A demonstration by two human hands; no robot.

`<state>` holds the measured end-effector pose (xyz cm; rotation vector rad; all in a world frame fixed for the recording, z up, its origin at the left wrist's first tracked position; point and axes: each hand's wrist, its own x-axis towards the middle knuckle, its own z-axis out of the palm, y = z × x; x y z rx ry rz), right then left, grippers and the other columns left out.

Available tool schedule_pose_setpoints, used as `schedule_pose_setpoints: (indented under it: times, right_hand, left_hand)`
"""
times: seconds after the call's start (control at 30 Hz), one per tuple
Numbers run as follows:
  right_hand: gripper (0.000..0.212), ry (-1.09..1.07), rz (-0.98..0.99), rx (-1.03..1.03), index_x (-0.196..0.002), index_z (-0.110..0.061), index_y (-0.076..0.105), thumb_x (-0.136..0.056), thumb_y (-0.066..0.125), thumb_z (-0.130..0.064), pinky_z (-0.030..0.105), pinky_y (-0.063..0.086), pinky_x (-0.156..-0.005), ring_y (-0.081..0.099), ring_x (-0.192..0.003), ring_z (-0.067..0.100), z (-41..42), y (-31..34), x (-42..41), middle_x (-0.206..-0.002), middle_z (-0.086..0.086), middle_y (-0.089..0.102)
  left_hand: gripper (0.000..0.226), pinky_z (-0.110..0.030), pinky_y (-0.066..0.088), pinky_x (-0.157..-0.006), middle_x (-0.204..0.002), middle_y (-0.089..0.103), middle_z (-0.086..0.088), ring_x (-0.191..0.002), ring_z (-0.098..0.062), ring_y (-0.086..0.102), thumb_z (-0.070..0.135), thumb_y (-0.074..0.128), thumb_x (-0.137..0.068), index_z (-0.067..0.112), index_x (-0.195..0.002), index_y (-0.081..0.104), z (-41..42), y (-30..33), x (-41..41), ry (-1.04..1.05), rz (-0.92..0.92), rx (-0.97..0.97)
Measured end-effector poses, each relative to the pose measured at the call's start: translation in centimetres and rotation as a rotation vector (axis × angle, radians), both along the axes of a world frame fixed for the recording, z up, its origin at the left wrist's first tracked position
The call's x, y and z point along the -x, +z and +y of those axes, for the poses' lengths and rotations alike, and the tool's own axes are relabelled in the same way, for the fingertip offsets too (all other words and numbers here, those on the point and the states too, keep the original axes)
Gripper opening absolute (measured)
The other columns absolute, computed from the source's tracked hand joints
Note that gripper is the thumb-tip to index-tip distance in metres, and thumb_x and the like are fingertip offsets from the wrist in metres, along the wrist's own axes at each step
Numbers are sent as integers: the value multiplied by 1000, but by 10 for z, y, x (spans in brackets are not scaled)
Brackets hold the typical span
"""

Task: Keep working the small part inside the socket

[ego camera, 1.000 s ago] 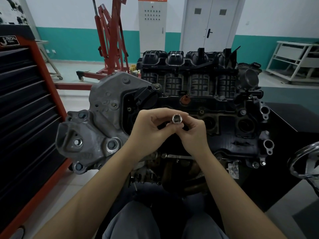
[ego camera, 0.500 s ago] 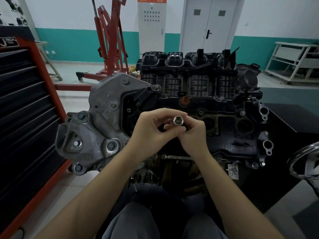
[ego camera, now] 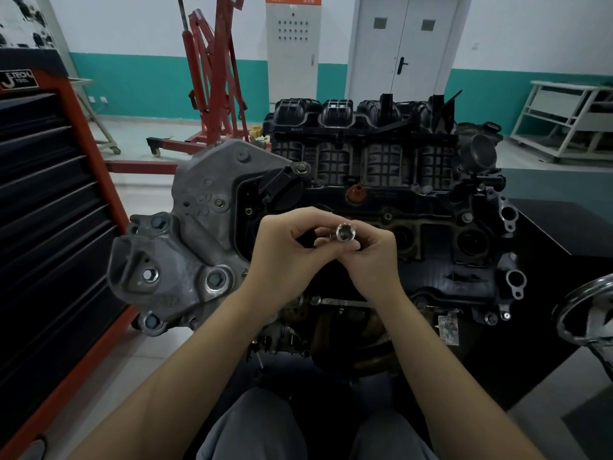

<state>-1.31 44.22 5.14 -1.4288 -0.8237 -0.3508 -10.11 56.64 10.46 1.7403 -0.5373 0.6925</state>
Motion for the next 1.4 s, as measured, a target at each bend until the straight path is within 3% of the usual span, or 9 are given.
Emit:
schedule_pose_setpoints:
  times: [0.2,0.4,0.6,0.8,0.9,1.03,1.2,1.3,1.4]
  right_hand:
    - [20,8,-58,38,-101,-8,70,-81,69,-3,20,50,-80,69,-92,9,-4,1,0,-93,-7,72]
    - [17,17,21,-14,-92,-7,72,-77,73,1,41,56,-80,70,-87,24,-1,1,2,-88,5,73]
    - [25,5,-68,54,-107,-18,65,-84,67,-7,17,49,-83,67,-96,3,-4,5,5,-98,-14,69]
    - [18,-40,9,-2,-92,0,72,-77,72,9,35,56,-79,71,-86,20,-1,2,3,-87,7,73]
    - [19,-53,-42,18,-96,-4,70,-78,74,2,25,53,-79,70,-88,13,-2,4,5,-90,0,73]
    - [21,-34,-62,53,-98,-14,69,-80,71,-4,19,50,-78,68,-89,4,-3,5,5,-89,-14,70]
    - [22,-19,34,-10,-92,-3,72,-74,73,10,44,56,-80,71,-86,27,-1,3,3,-86,7,73]
    - [20,-17,-8,9,-93,-7,71,-77,74,5,33,54,-80,70,-87,19,-1,5,5,-88,3,73]
    - [24,-33,-69,67,-103,-13,68,-82,70,-3,19,50,-82,68,-93,5,-3,7,6,-94,-10,70]
  left_hand:
    - [30,-33,53,-93,-102,73,-10,-102,-21,70,-6,69,-81,8,-107,70,5,0,0,-135,57,32]
    - [20,-30,55,-87,-91,74,-5,-91,-17,71,2,80,-74,7,-93,74,0,0,-1,14,3,-25]
    - [32,-22,52,-90,-103,73,2,-102,-11,69,-6,67,-84,10,-111,68,2,2,0,-87,66,27]
    - [20,-27,55,-86,-91,74,0,-92,-13,70,1,79,-76,10,-93,74,-1,-2,-4,72,5,-41]
    - [19,-30,55,-87,-93,75,0,-93,-12,71,-1,74,-79,11,-95,75,-2,-3,-4,63,24,-4]
    - [25,-36,53,-95,-102,73,-14,-103,-23,69,-10,64,-84,-2,-107,70,2,-1,-3,-121,74,-8]
    - [23,-35,54,-90,-94,73,-10,-95,-21,69,-7,75,-76,4,-95,72,-1,-1,-4,-36,6,-40]
    - [19,-28,54,-86,-88,74,-2,-89,-15,70,0,79,-74,10,-89,75,-1,-3,-5,35,-9,-18]
    - [21,-33,55,-89,-96,75,-7,-96,-19,71,-4,71,-81,6,-99,73,0,-3,-5,-39,36,25]
